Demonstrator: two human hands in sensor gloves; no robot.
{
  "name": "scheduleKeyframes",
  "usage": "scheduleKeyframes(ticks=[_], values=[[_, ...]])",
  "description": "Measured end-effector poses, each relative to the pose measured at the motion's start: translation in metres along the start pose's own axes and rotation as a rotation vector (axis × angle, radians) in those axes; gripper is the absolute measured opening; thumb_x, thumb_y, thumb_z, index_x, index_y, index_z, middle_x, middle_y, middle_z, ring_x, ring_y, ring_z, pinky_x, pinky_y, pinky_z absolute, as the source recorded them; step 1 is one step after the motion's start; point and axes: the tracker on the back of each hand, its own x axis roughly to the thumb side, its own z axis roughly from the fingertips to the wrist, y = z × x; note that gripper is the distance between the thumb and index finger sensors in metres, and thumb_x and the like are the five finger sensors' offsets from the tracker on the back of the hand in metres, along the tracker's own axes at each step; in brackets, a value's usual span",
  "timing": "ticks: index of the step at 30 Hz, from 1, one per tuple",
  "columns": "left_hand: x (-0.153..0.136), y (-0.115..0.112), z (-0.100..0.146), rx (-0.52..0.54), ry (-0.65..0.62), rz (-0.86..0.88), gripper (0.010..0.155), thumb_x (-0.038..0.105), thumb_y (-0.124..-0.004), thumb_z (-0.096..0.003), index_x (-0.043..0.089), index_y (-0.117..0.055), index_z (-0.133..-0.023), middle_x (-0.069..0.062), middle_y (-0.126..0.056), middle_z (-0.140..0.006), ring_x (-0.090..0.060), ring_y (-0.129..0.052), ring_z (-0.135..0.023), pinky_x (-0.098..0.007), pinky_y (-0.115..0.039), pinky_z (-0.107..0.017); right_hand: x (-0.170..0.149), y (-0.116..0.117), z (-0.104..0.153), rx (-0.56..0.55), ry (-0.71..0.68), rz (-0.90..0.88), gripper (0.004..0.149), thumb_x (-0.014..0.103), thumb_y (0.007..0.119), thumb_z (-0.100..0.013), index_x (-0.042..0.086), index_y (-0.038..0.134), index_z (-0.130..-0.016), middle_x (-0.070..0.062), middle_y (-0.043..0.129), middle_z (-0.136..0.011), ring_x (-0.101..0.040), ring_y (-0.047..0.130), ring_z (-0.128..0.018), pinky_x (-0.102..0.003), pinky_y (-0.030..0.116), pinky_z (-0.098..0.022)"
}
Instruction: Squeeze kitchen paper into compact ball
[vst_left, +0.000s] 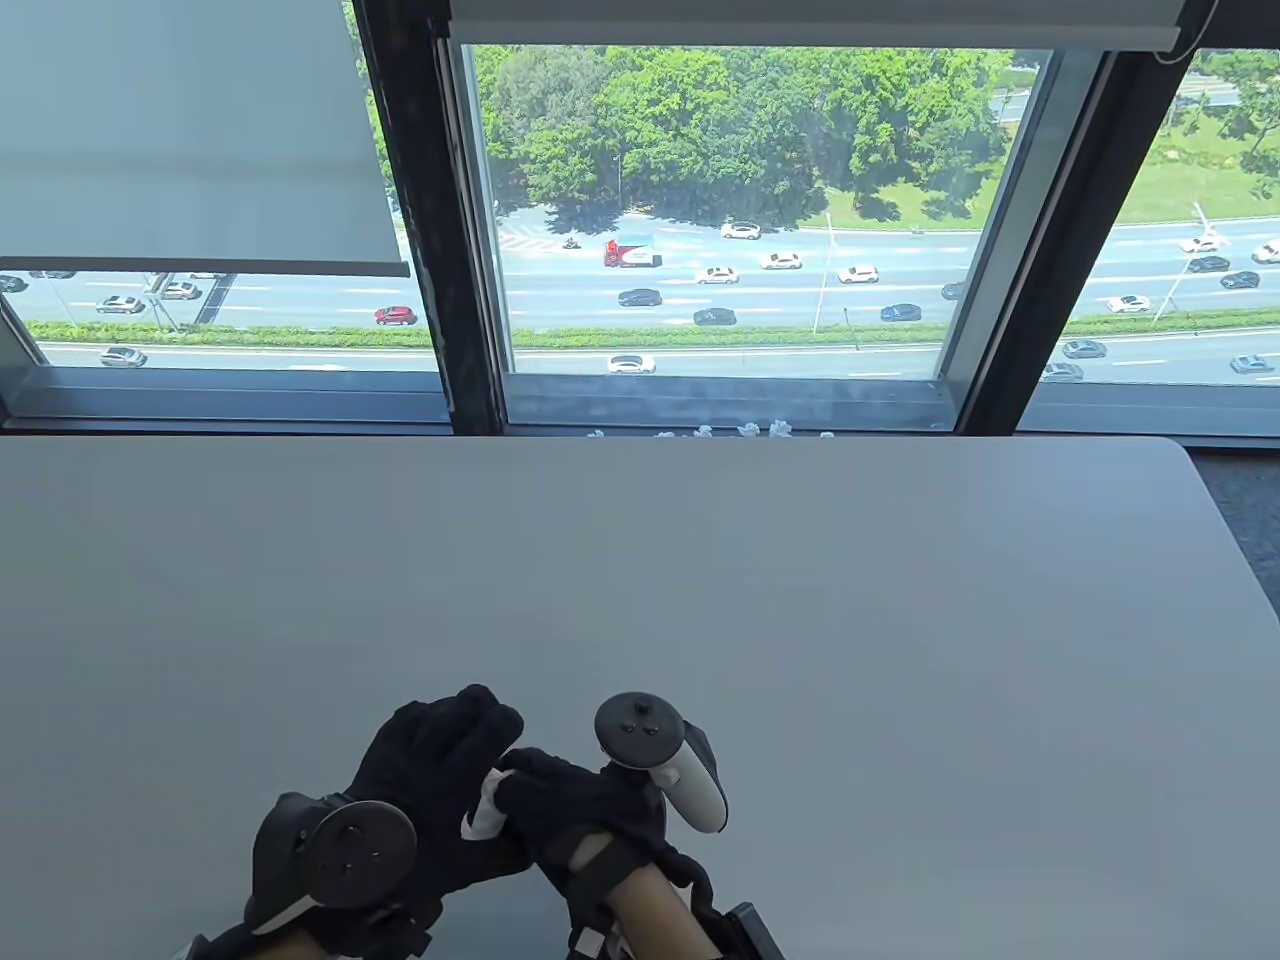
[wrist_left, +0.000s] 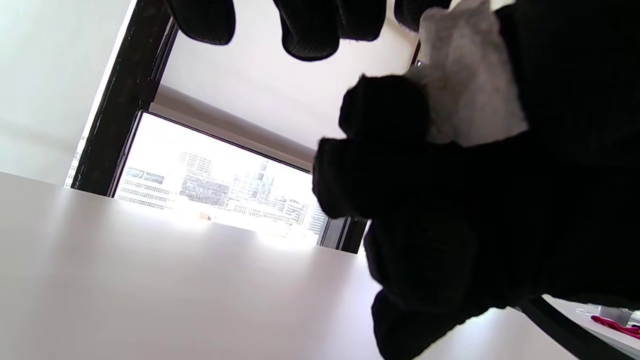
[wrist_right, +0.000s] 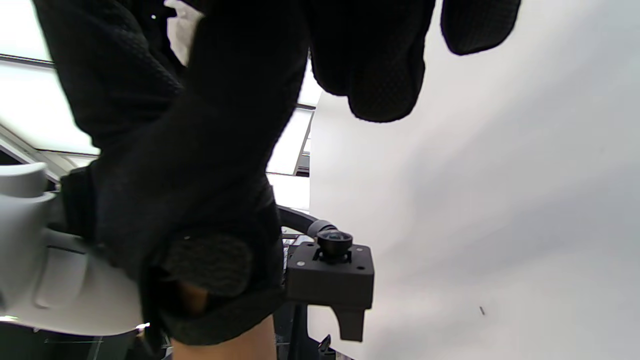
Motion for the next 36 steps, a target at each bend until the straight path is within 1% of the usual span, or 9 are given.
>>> scheduleKeyframes(ticks=[5, 8, 10, 15, 17, 20, 26, 30, 36], values=[[0.003, 0.009, 0.000, 0.064, 0.010, -0.009, 0.066, 0.064, -0.102, -0.0330, 0.047, -0.073, -0.090, 0.021, -0.080, -0.098, -0.001, -0.088, -0.086, -0.050, -0.066, -0.088, 0.003, 0.001, 0.001, 0.024, -0.033, 0.009, 0.051, 0.052, 0.048, -0.061, 0.030, 0.055, -0.107, 0.000, 0.056, -0.111, -0.022, 0.079, -0.097, -0.055, 0.055, -0.078], [-0.003, 0.016, -0.001, 0.098, 0.068, -0.023, 0.050, 0.057, -0.105, -0.0358, 0.045, -0.081, -0.078, 0.022, -0.091, -0.082, 0.002, -0.097, -0.068, -0.045, -0.073, -0.084, 0.001, -0.004, 0.006, -0.033, -0.014, -0.007, 0.087, 0.076, 0.052, -0.056, 0.016, 0.031, -0.114, -0.012, 0.043, -0.114, -0.030, 0.073, -0.098, -0.059, 0.055, -0.075], [-0.005, 0.015, -0.001, 0.092, 0.076, -0.029, 0.049, 0.057, -0.105, -0.0354, 0.045, -0.082, -0.077, 0.021, -0.093, -0.079, 0.002, -0.099, -0.065, -0.045, -0.073, -0.084, 0.004, -0.001, 0.005, 0.021, -0.025, 0.037, 0.092, 0.079, 0.057, -0.055, 0.015, 0.025, -0.114, -0.013, 0.039, -0.114, -0.031, 0.070, -0.100, -0.059, 0.055, -0.075], [0.003, 0.009, -0.001, 0.056, 0.026, -0.160, 0.054, 0.060, -0.103, -0.0329, 0.047, -0.079, -0.079, 0.024, -0.092, -0.079, 0.006, -0.098, -0.065, -0.044, -0.072, -0.086, 0.006, 0.014, -0.002, 0.004, 0.034, 0.137, 0.069, 0.063, 0.056, -0.061, 0.019, 0.035, -0.109, -0.005, 0.052, -0.109, -0.022, 0.079, -0.094, -0.055, 0.058, -0.076], [0.001, 0.006, -0.001, 0.023, 0.013, -0.055, 0.075, 0.064, -0.103, -0.0291, 0.049, -0.069, -0.094, 0.023, -0.088, -0.088, 0.002, -0.094, -0.077, -0.049, -0.067, -0.088, 0.002, 0.010, -0.002, -0.016, 0.050, 0.106, 0.058, 0.059, 0.050, -0.061, 0.021, 0.048, -0.105, -0.003, 0.060, -0.105, -0.021, 0.085, -0.087, -0.055, 0.059, -0.075], [0.002, 0.002, -0.002, -0.020, -0.012, -0.001, 0.108, 0.072, -0.100, -0.0238, 0.055, -0.038, -0.111, 0.022, -0.049, -0.122, -0.005, -0.066, -0.111, -0.058, -0.054, -0.092, -0.001, 0.002, -0.002, -0.037, 0.047, 0.090, 0.048, 0.054, 0.050, -0.061, 0.027, 0.056, -0.101, 0.001, 0.062, -0.105, -0.021, 0.084, -0.088, -0.055, 0.058, -0.076], [0.001, 0.010, -0.002, 0.038, 0.005, 0.033, 0.067, 0.061, -0.105, -0.0320, 0.044, -0.076, -0.090, 0.018, -0.086, -0.093, -0.003, -0.092, -0.081, -0.053, -0.065, -0.088, -0.005, 0.006, -0.005, 0.097, -0.012, -0.051, 0.049, 0.057, 0.052, -0.061, 0.031, 0.059, -0.103, 0.002, 0.063, -0.107, -0.023, 0.080, -0.093, -0.057, 0.054, -0.077], [-0.005, 0.018, 0.000, 0.117, 0.067, -0.025, 0.049, 0.059, -0.107, -0.0343, 0.046, -0.084, -0.076, 0.022, -0.096, -0.075, 0.002, -0.100, -0.064, -0.044, -0.073, -0.086, 0.004, 0.000, 0.005, -0.051, 0.005, 0.065, 0.086, 0.078, 0.053, -0.056, 0.017, 0.032, -0.113, -0.011, 0.049, -0.111, -0.030, 0.075, -0.096, -0.060, 0.054, -0.074], [0.004, 0.013, 0.002, 0.102, 0.018, -0.172, 0.053, 0.062, -0.105, -0.0314, 0.048, -0.081, -0.077, 0.023, -0.095, -0.074, 0.004, -0.099, -0.063, -0.044, -0.072, -0.086, 0.008, 0.013, 0.001, -0.023, 0.006, 0.131, 0.064, 0.060, 0.053, -0.061, 0.022, 0.037, -0.109, -0.001, 0.055, -0.108, -0.022, 0.079, -0.094, -0.056, 0.055, -0.077]])
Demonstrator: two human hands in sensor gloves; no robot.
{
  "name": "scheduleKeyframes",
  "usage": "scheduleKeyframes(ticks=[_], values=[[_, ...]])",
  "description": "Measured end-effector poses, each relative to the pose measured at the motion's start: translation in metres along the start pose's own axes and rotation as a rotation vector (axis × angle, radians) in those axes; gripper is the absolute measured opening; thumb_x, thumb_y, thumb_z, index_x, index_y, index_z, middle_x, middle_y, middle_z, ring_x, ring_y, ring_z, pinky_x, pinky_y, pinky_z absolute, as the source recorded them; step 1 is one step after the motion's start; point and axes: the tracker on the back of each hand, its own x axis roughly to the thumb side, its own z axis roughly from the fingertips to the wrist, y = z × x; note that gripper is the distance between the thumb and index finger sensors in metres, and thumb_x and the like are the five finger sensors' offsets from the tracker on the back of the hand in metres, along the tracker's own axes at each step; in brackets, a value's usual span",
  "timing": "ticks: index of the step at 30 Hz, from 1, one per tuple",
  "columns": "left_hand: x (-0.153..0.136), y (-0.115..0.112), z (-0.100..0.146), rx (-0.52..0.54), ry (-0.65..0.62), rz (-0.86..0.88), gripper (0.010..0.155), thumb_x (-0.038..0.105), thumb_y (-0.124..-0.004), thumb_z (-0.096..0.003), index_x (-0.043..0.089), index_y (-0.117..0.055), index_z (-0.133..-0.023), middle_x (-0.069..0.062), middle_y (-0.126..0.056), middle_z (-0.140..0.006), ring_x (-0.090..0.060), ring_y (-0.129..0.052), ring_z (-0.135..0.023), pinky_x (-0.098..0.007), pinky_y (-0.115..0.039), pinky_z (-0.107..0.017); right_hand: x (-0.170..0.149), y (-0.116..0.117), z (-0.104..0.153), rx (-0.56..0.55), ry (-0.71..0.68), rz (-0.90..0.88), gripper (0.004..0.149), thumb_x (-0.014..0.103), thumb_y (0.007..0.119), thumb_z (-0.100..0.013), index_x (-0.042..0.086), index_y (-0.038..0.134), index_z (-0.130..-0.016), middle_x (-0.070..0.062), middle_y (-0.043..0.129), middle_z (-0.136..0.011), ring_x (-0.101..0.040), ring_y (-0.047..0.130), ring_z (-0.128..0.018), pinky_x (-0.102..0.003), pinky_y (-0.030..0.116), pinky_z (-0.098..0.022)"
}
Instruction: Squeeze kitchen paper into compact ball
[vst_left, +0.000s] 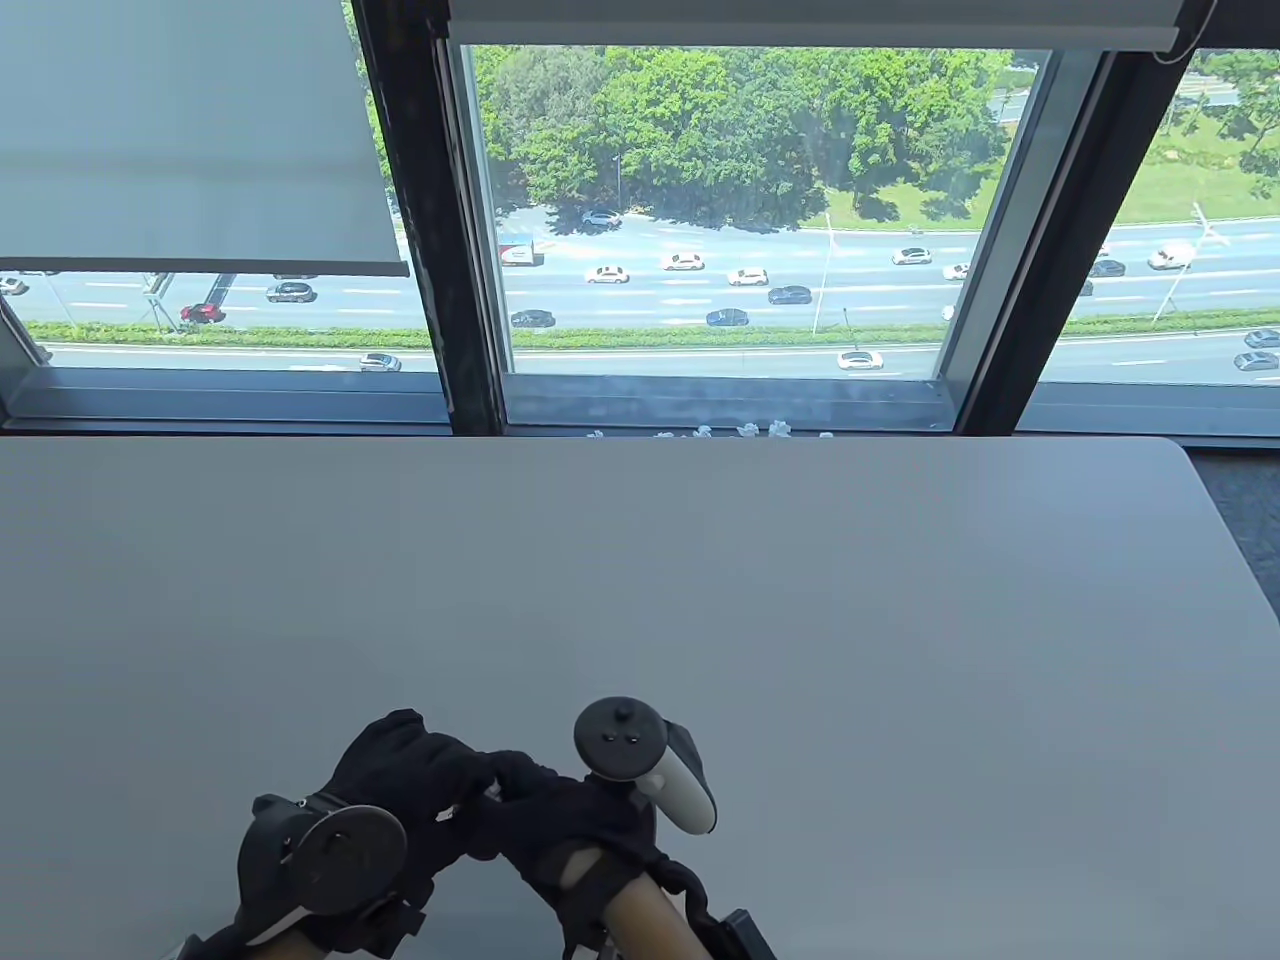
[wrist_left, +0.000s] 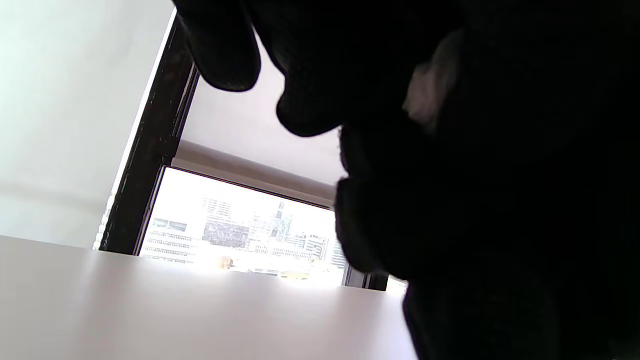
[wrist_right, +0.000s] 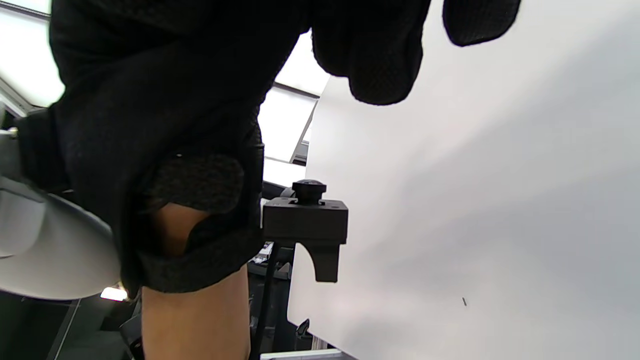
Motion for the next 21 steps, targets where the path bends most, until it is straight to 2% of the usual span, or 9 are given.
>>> scheduleKeyframes(ticks=[1, 2, 4, 9, 11, 12, 14, 17, 21], values=[[-0.002, -0.001, 0.000, -0.026, -0.006, 0.017, 0.063, 0.067, -0.102, -0.0295, 0.051, -0.074, -0.084, 0.025, -0.089, -0.082, 0.005, -0.095, -0.073, -0.046, -0.070, -0.088, -0.001, -0.003, -0.001, -0.004, 0.003, -0.008, 0.055, 0.056, 0.050, -0.062, 0.024, 0.044, -0.106, 0.000, 0.060, -0.106, -0.021, 0.082, -0.091, -0.056, 0.056, -0.077], [-0.004, -0.005, 0.000, -0.056, -0.019, 0.112, 0.089, 0.070, -0.101, -0.0256, 0.056, -0.057, -0.101, 0.026, -0.076, -0.102, 0.001, -0.084, -0.093, -0.052, -0.064, -0.090, -0.004, -0.008, 0.000, -0.016, 0.009, -0.043, 0.049, 0.053, 0.049, -0.061, 0.026, 0.052, -0.103, 0.001, 0.064, -0.103, -0.020, 0.084, -0.089, -0.056, 0.056, -0.077], [-0.002, -0.006, -0.001, -0.085, -0.031, 0.190, 0.106, 0.070, -0.103, -0.0235, 0.056, -0.042, -0.109, 0.023, -0.055, -0.118, -0.004, -0.069, -0.107, -0.057, -0.055, -0.092, -0.009, -0.012, -0.001, 0.014, -0.006, -0.123, 0.047, 0.051, 0.049, -0.061, 0.026, 0.058, -0.099, 0.002, 0.068, -0.101, -0.020, 0.086, -0.087, -0.056, 0.056, -0.077], [0.002, -0.002, 0.003, 0.003, -0.032, 0.119, 0.072, 0.065, -0.102, -0.0335, 0.048, -0.068, -0.095, 0.022, -0.081, -0.097, 0.001, -0.087, -0.087, -0.050, -0.065, -0.090, -0.010, -0.007, -0.004, 0.120, -0.059, -0.193, 0.047, 0.053, 0.051, -0.060, 0.028, 0.060, -0.100, 0.002, 0.068, -0.103, -0.021, 0.084, -0.091, -0.056, 0.054, -0.078], [-0.001, 0.000, 0.002, 0.022, 0.008, 0.117, 0.064, 0.061, -0.103, -0.0360, 0.047, -0.073, -0.090, 0.022, -0.087, -0.089, 0.002, -0.093, -0.078, -0.048, -0.068, -0.088, -0.007, -0.008, 0.000, 0.073, -0.046, -0.175, 0.061, 0.061, 0.052, -0.061, 0.024, 0.051, -0.108, -0.005, 0.061, -0.108, -0.028, 0.078, -0.095, -0.059, 0.053, -0.076], [-0.004, 0.002, 0.001, 0.042, 0.040, 0.110, 0.059, 0.058, -0.104, -0.0372, 0.047, -0.075, -0.088, 0.023, -0.090, -0.083, 0.003, -0.095, -0.073, -0.046, -0.070, -0.087, -0.006, -0.013, 0.004, -0.003, -0.024, -0.114, 0.076, 0.072, 0.051, -0.058, 0.018, 0.042, -0.111, -0.009, 0.057, -0.108, -0.031, 0.076, -0.096, -0.060, 0.054, -0.075], [-0.007, 0.003, 0.001, 0.043, 0.067, 0.095, 0.054, 0.055, -0.105, -0.0378, 0.047, -0.079, -0.084, 0.022, -0.094, -0.077, 0.003, -0.098, -0.067, -0.046, -0.072, -0.085, -0.002, -0.019, 0.011, -0.121, -0.001, -0.024, 0.084, 0.079, 0.054, -0.055, 0.017, 0.042, -0.111, -0.009, 0.058, -0.107, -0.031, 0.078, -0.094, -0.061, 0.055, -0.074], [-0.005, 0.002, 0.000, 0.022, 0.066, 0.042, 0.053, 0.054, -0.106, -0.0371, 0.046, -0.080, -0.082, 0.022, -0.095, -0.074, 0.003, -0.099, -0.062, -0.045, -0.073, -0.084, 0.005, -0.010, 0.010, -0.066, -0.016, 0.034, 0.086, 0.079, 0.059, -0.055, 0.016, 0.040, -0.111, -0.009, 0.056, -0.107, -0.030, 0.078, -0.094, -0.061, 0.056, -0.073], [0.005, -0.009, 0.002, -0.019, -0.006, -0.049, 0.060, 0.059, -0.104, -0.0344, 0.047, -0.076, -0.087, 0.023, -0.094, -0.079, 0.005, -0.099, -0.066, -0.045, -0.073, -0.085, 0.005, -0.001, 0.005, -0.153, 0.070, 0.150, 0.062, 0.062, 0.056, -0.061, 0.021, 0.046, -0.106, -0.003, 0.063, -0.103, -0.021, 0.085, -0.089, -0.055, 0.060, -0.075]])
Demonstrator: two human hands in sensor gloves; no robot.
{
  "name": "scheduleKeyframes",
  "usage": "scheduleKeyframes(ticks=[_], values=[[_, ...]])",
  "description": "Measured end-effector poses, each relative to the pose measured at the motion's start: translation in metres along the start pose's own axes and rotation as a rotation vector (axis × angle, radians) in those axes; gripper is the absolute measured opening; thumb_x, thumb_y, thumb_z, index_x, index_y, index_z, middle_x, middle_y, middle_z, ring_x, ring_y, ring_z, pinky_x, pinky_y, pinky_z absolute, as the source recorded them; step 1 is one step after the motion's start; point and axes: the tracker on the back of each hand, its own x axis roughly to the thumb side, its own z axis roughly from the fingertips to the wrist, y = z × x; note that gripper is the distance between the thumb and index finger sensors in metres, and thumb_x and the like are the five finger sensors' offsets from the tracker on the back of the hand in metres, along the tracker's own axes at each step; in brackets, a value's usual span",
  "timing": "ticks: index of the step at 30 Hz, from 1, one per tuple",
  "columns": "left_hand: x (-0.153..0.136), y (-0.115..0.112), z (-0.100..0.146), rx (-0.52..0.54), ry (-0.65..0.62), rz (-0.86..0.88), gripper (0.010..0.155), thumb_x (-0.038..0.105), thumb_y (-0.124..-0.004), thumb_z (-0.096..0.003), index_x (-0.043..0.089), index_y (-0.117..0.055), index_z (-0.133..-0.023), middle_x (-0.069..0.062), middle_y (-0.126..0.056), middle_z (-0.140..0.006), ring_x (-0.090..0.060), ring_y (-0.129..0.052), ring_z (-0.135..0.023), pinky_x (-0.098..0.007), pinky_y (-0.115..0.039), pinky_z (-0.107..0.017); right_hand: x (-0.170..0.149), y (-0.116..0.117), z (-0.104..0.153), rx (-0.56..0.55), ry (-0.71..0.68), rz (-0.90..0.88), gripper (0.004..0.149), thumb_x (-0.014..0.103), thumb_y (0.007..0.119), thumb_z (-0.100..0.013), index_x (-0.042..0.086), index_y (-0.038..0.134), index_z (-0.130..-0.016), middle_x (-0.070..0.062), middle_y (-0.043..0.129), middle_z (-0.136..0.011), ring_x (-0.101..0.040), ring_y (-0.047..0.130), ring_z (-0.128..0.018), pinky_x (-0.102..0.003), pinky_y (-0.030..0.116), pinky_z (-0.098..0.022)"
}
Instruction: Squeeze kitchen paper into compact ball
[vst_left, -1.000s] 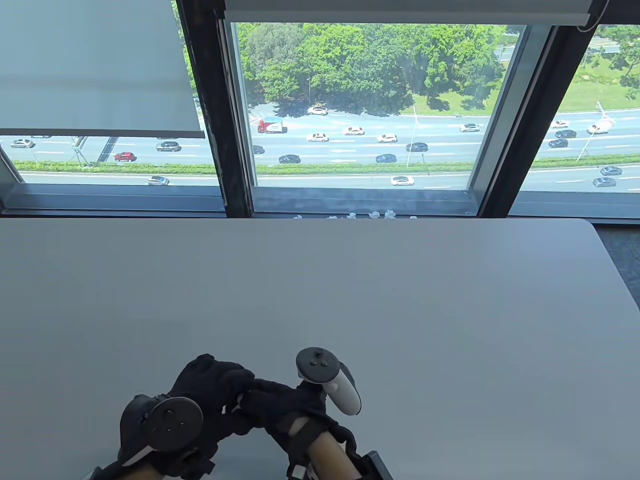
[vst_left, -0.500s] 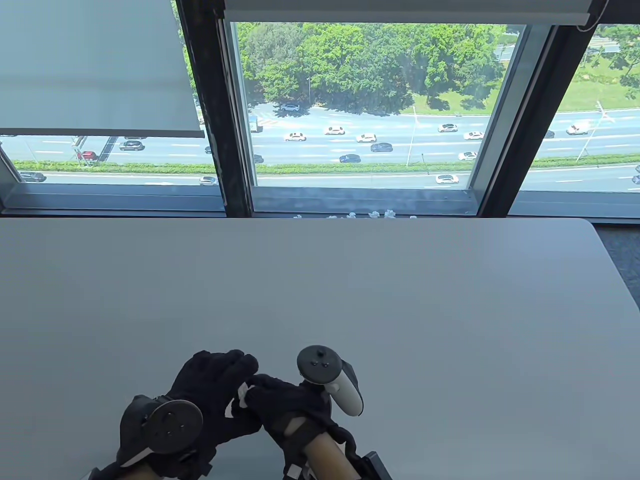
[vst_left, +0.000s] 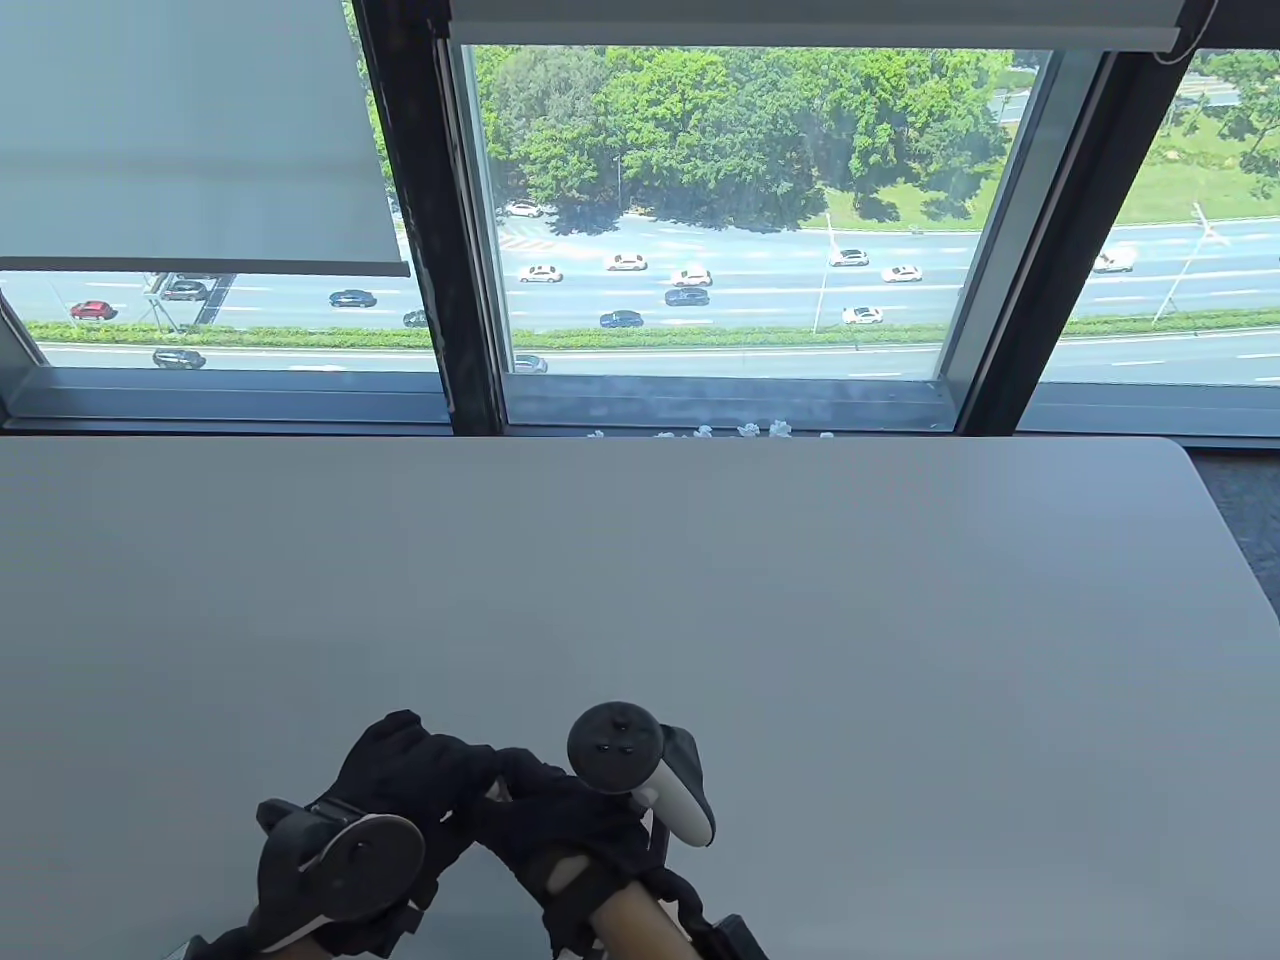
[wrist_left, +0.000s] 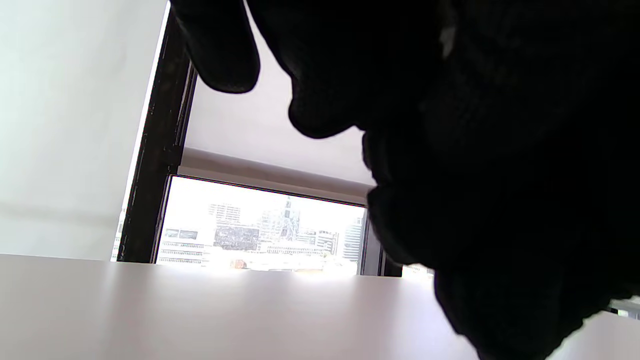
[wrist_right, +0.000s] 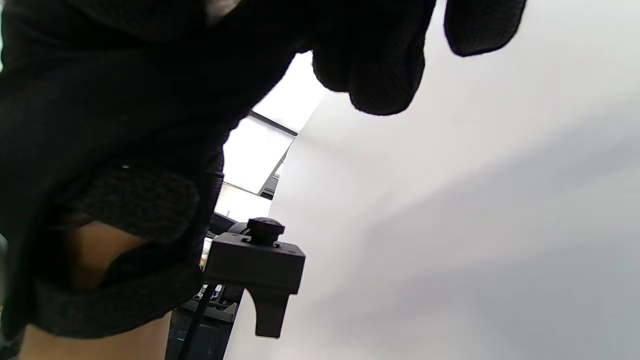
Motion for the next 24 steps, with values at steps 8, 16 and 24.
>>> scheduleKeyframes(ticks=[8, 16, 24], values=[[0.002, 0.001, 0.001, 0.025, -0.004, 0.105, 0.080, 0.066, -0.101, -0.0329, 0.048, -0.061, -0.100, 0.022, -0.071, -0.105, 0.001, -0.081, -0.095, -0.051, -0.063, -0.090, -0.012, -0.004, -0.009, 0.196, -0.094, -0.272, 0.043, 0.048, 0.051, -0.061, 0.030, 0.055, -0.099, 0.004, 0.068, -0.100, -0.016, 0.087, -0.087, -0.053, 0.056, -0.078], [-0.012, 0.012, -0.001, 0.063, 0.062, 0.109, 0.057, 0.060, -0.107, -0.0332, 0.045, -0.082, -0.082, 0.020, -0.097, -0.077, 0.004, -0.101, -0.061, -0.044, -0.075, -0.085, -0.007, -0.014, 0.002, 0.086, -0.070, -0.143, 0.082, 0.074, 0.059, -0.058, 0.015, 0.038, -0.112, -0.010, 0.058, -0.107, -0.029, 0.080, -0.092, -0.060, 0.057, -0.073], [-0.005, -0.002, -0.003, -0.072, -0.026, 0.195, 0.071, 0.060, -0.103, -0.0306, 0.045, -0.072, -0.093, 0.020, -0.088, -0.088, 0.001, -0.094, -0.077, -0.049, -0.070, -0.087, -0.006, 0.002, -0.007, 0.110, -0.030, -0.043, 0.055, 0.060, 0.048, -0.060, 0.021, 0.055, -0.099, 0.001, 0.073, -0.094, -0.019, 0.093, -0.078, -0.055, 0.059, -0.075]])
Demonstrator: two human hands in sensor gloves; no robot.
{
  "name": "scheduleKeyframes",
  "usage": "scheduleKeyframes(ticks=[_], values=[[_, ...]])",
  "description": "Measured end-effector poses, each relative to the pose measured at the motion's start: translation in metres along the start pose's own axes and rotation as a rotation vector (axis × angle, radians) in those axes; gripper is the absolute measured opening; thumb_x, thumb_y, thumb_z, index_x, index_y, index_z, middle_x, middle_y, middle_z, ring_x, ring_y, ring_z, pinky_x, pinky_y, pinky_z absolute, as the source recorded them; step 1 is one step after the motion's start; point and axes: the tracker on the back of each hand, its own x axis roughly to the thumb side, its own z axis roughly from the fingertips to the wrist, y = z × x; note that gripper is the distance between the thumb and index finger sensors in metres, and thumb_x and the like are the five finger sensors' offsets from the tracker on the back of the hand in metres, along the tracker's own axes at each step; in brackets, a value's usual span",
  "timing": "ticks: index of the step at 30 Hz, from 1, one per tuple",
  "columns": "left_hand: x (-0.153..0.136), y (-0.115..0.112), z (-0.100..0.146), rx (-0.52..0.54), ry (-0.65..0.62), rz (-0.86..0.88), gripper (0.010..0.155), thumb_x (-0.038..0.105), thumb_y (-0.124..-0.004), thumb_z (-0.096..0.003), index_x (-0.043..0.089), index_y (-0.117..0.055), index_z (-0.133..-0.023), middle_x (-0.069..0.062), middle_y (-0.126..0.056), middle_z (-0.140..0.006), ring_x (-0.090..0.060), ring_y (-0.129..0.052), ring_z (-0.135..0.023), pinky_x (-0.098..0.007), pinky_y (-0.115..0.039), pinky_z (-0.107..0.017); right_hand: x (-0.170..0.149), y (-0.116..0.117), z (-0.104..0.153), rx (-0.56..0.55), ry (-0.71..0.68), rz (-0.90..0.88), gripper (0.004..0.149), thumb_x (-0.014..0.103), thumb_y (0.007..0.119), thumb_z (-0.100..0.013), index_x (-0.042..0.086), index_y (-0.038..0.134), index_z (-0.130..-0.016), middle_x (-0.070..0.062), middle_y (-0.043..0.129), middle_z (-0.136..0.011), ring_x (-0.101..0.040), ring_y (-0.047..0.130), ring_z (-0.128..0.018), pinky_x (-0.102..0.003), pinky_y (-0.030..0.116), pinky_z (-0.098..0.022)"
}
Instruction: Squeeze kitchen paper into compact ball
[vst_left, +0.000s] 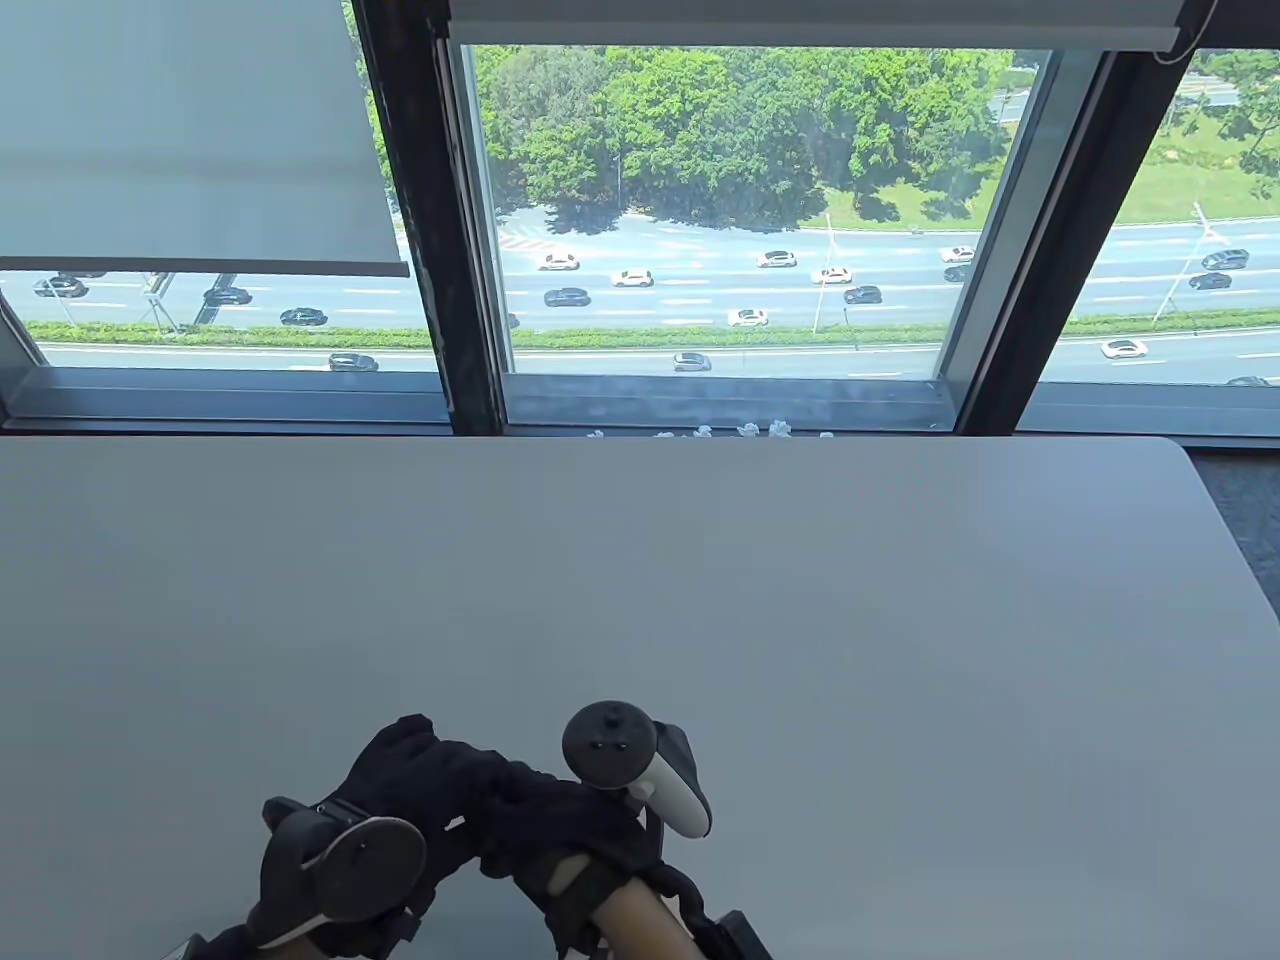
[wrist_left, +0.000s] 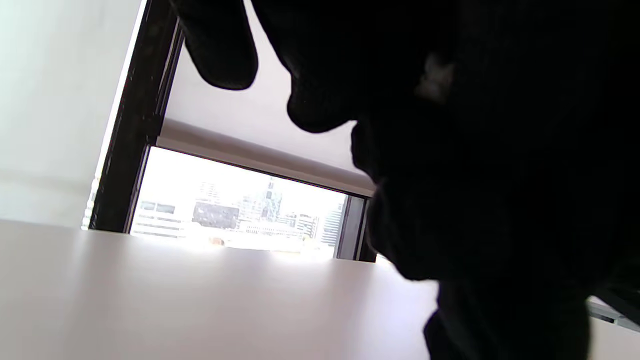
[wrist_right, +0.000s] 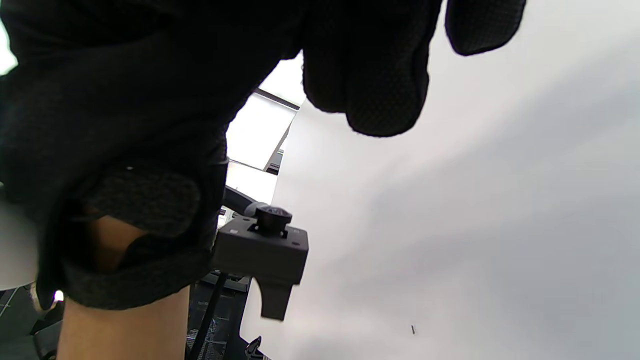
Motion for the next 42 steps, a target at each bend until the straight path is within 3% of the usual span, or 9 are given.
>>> scheduleKeyframes(ticks=[2, 5, 8, 10, 14, 18, 35, 38, 42], values=[[-0.001, -0.001, -0.001, -0.013, -0.004, 0.009, 0.094, 0.065, -0.103, -0.0274, 0.051, -0.054, -0.106, 0.022, -0.074, -0.107, -0.001, -0.084, -0.097, -0.052, -0.064, -0.089, -0.001, -0.005, 0.000, 0.005, -0.022, -0.032, 0.052, 0.059, 0.048, -0.060, 0.023, 0.059, -0.097, 0.002, 0.076, -0.092, -0.018, 0.094, -0.077, -0.055, 0.058, -0.075], [-0.001, 0.001, -0.001, 0.006, 0.014, -0.025, 0.100, 0.069, -0.098, -0.0297, 0.055, -0.040, -0.109, 0.024, -0.050, -0.121, -0.003, -0.066, -0.113, -0.054, -0.054, -0.094, -0.004, -0.019, 0.003, -0.159, 0.046, 0.113, 0.051, 0.059, 0.050, -0.062, 0.025, 0.059, -0.099, 0.003, 0.074, -0.095, -0.019, 0.092, -0.081, -0.056, 0.057, -0.077], [-0.009, 0.002, -0.001, 0.009, 0.061, -0.006, 0.095, 0.071, -0.091, -0.0351, 0.055, -0.036, -0.111, 0.023, -0.044, -0.124, -0.005, -0.058, -0.118, -0.055, -0.048, -0.095, -0.020, -0.034, 0.002, -0.463, 0.297, 0.626, 0.053, 0.063, 0.055, -0.062, 0.037, 0.052, -0.108, 0.010, 0.062, -0.110, -0.018, 0.071, -0.105, -0.057, 0.049, -0.081], [-0.013, 0.003, -0.002, 0.006, 0.091, 0.017, 0.092, 0.072, -0.088, -0.0380, 0.055, -0.034, -0.111, 0.022, -0.041, -0.126, -0.007, -0.054, -0.121, -0.055, -0.044, -0.095, -0.033, -0.036, -0.005, -0.517, 0.424, 0.865, 0.054, 0.068, 0.055, -0.060, 0.045, 0.050, -0.108, 0.012, 0.050, -0.116, -0.020, 0.057, -0.113, -0.058, 0.044, -0.083], [-0.017, 0.003, -0.003, 0.007, 0.125, 0.018, 0.087, 0.074, -0.080, -0.0419, 0.056, -0.033, -0.112, 0.022, -0.035, -0.128, -0.008, -0.042, -0.126, -0.053, -0.034, -0.096, -0.065, -0.030, -0.023, -0.462, 0.598, 0.932, 0.055, 0.072, 0.054, -0.058, 0.054, 0.044, -0.109, 0.009, 0.033, -0.121, -0.025, 0.040, -0.118, -0.059, 0.039, -0.082], [-0.017, 0.004, -0.002, 0.008, 0.124, 0.010, 0.086, 0.075, -0.078, -0.0421, 0.057, -0.033, -0.112, 0.023, -0.030, -0.130, -0.008, -0.036, -0.128, -0.051, -0.029, -0.096, -0.070, -0.017, -0.031, -0.453, 0.642, 1.081, 0.055, 0.073, 0.051, -0.057, 0.057, 0.038, -0.108, 0.009, 0.030, -0.121, -0.025, 0.037, -0.118, -0.059, 0.039, -0.082], [-0.020, 0.001, -0.003, -0.026, 0.142, 0.025, 0.085, 0.076, -0.075, -0.0425, 0.057, -0.032, -0.113, 0.024, -0.025, -0.130, -0.008, -0.030, -0.129, -0.050, -0.024, -0.095, -0.077, -0.022, -0.032, -0.425, 0.679, 1.000, 0.058, 0.074, 0.052, -0.056, 0.056, 0.035, -0.108, 0.007, 0.029, -0.121, -0.027, 0.041, -0.117, -0.060, 0.041, -0.081], [-0.022, 0.000, -0.003, -0.038, 0.153, 0.025, 0.085, 0.076, -0.075, -0.0423, 0.056, -0.032, -0.113, 0.022, -0.023, -0.131, -0.009, -0.028, -0.129, -0.050, -0.024, -0.094, -0.072, -0.034, -0.028, -0.344, 0.686, 0.855, 0.081, 0.080, 0.048, -0.052, 0.045, 0.010, -0.114, -0.003, 0.006, -0.120, -0.037, 0.018, -0.116, -0.066, 0.030, -0.078], [-0.027, 0.000, -0.004, -0.050, 0.172, 0.040, 0.085, 0.077, -0.074, -0.0423, 0.057, -0.032, -0.113, 0.023, -0.021, -0.131, -0.009, -0.024, -0.129, -0.049, -0.022, -0.094, -0.055, -0.057, -0.007, -0.402, 0.553, 0.620, 0.084, 0.080, 0.047, -0.051, 0.042, 0.005, -0.113, -0.005, -0.006, -0.115, -0.040, 0.000, -0.110, -0.068, 0.018, -0.072]])
